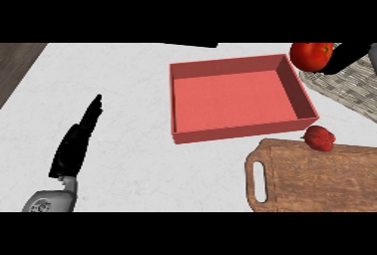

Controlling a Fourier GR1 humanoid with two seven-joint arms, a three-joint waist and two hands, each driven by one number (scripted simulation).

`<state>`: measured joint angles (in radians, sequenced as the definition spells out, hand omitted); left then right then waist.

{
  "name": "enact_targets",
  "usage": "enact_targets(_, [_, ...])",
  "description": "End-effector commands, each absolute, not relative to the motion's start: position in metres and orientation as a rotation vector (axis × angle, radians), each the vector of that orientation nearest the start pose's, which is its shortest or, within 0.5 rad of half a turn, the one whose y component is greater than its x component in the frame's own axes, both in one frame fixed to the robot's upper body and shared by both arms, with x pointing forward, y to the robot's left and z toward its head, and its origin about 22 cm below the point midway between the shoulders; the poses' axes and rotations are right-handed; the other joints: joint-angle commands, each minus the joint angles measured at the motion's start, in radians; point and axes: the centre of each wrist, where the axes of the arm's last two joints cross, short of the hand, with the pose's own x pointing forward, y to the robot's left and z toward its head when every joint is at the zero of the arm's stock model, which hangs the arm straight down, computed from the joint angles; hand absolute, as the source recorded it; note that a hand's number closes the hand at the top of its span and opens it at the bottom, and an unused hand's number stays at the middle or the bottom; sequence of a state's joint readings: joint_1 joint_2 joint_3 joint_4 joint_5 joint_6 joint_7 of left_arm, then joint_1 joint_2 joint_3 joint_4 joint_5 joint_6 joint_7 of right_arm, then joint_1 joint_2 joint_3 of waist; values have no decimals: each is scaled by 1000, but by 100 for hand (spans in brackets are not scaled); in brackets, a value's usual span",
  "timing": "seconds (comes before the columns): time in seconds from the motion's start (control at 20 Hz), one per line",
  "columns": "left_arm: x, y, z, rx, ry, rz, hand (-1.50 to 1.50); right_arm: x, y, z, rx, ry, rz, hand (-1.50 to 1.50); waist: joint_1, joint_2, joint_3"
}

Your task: Pick the tomato from the cutting board and place it in the cardboard box

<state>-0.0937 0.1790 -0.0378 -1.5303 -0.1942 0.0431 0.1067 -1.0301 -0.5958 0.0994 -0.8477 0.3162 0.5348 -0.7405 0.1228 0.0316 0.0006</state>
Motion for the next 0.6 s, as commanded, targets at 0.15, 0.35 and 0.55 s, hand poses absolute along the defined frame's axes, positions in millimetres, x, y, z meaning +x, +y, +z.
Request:
enact_targets(0.15, [257, 263, 18, 325, -1489, -276, 0, 455, -219, 224, 336, -1995, 1515, 150, -25, -8, 0])
enact_targets(0.35, [259, 262, 14, 316, -1475, -265, 0, 460, -170, 217, 340, -1906, 1630, 150, -34, -6, -1])
enact_targets(0.55, [258, 283, 15, 330, -1466, -255, 0, 460, -133, 193, 344, -1880, 1668, 150, -54, -10, -1])
